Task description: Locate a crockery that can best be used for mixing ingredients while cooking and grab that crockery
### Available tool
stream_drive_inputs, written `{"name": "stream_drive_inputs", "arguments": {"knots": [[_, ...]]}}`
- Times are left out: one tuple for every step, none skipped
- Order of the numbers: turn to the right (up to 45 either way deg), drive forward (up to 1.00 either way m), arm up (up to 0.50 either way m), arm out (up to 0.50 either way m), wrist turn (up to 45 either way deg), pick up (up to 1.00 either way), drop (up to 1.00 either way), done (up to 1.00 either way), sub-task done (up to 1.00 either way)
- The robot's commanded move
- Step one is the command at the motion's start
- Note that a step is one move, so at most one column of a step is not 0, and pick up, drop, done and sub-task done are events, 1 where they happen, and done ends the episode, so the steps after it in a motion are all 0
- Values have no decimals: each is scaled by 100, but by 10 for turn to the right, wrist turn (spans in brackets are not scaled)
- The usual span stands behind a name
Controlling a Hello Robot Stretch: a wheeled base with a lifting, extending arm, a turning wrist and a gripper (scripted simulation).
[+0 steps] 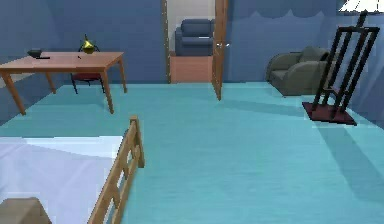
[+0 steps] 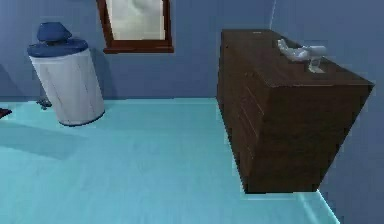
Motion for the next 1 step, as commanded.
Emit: {"name": "stream_drive_inputs", "arguments": {"knots": [[0, 100, 0, 0, 0, 0, 0, 0, 0]]}}
